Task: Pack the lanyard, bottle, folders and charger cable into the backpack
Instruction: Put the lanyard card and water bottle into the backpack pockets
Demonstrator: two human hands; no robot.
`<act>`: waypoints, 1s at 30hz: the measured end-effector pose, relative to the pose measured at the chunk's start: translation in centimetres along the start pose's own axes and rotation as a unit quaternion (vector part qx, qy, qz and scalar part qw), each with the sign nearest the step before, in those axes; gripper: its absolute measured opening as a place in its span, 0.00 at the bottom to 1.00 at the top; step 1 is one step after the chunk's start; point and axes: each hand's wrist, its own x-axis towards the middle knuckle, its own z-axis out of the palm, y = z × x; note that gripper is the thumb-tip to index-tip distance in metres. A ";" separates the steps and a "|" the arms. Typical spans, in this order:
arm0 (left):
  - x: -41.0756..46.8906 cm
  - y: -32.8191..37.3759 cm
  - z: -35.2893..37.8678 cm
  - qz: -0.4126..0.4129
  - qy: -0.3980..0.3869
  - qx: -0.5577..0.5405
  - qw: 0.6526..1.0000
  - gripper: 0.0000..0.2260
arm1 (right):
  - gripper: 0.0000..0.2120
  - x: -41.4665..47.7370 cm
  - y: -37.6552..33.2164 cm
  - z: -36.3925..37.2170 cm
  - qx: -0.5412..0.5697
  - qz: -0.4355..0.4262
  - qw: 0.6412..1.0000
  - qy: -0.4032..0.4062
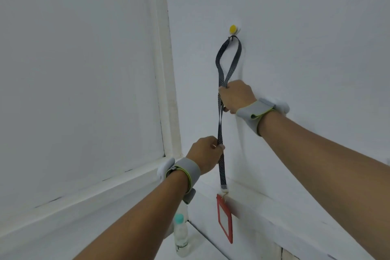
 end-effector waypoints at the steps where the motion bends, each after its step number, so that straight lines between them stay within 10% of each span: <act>1: 0.0 0.5 -0.7 0.005 0.016 -0.014 1.000 0.12 | 0.13 0.1 -0.9 -0.5 0.008 -0.010 1.000 0.006; 19: -6.1 -6.9 -9.8 -0.162 0.128 -0.204 0.957 0.10 | 0.17 -5.0 -6.7 6.2 0.017 -0.215 0.973 -0.087; 30: -10.0 -13.1 -12.4 -0.162 0.138 -0.142 0.967 0.08 | 0.10 -10.2 -2.9 15.1 0.071 0.019 0.937 -0.340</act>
